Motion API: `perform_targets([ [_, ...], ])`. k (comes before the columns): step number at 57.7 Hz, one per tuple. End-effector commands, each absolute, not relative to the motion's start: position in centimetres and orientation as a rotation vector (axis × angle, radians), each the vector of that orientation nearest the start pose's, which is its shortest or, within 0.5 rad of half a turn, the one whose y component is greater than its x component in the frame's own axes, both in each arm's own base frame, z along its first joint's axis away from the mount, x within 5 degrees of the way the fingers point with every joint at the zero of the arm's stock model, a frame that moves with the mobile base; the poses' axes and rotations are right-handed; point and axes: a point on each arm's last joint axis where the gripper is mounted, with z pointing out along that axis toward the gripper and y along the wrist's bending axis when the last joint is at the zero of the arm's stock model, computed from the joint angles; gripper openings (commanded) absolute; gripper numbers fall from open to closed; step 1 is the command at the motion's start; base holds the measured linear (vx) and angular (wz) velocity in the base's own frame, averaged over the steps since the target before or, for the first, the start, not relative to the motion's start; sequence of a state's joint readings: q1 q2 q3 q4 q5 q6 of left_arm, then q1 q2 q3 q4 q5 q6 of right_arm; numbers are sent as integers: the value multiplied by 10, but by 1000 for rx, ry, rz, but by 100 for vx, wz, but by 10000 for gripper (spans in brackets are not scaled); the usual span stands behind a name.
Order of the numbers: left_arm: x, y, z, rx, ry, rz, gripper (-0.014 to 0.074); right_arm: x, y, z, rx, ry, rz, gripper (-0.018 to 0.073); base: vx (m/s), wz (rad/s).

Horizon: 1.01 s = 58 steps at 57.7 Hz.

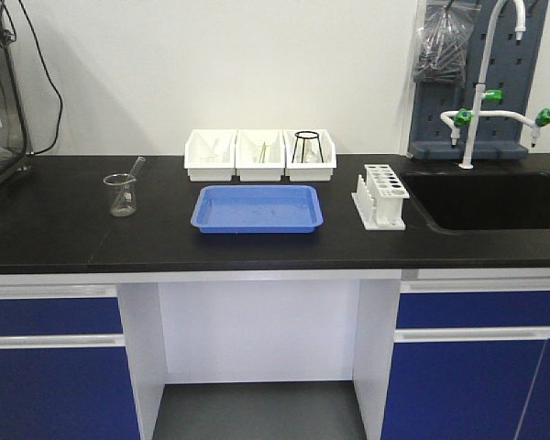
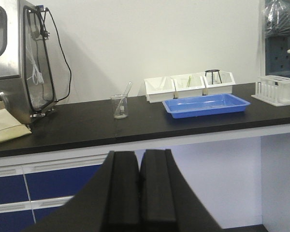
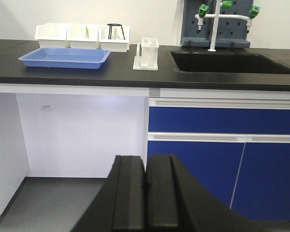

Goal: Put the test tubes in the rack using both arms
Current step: 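Drive the base up to the bench with the beaker and rack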

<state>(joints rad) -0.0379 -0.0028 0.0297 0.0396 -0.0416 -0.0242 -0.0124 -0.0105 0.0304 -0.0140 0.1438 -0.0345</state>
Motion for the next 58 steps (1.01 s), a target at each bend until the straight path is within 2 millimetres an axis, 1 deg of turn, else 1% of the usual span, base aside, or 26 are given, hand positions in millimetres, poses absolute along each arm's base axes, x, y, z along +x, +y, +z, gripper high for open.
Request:
perform_targets([
  [1,59,-3,203,32,1444,-30,-20,57,-1,194,-36,1576,-57,-8,25,6],
  [58,59,-3,203,32,1445,-30,-20,57,-1,194,-36,1576,-57,-8,33,6],
])
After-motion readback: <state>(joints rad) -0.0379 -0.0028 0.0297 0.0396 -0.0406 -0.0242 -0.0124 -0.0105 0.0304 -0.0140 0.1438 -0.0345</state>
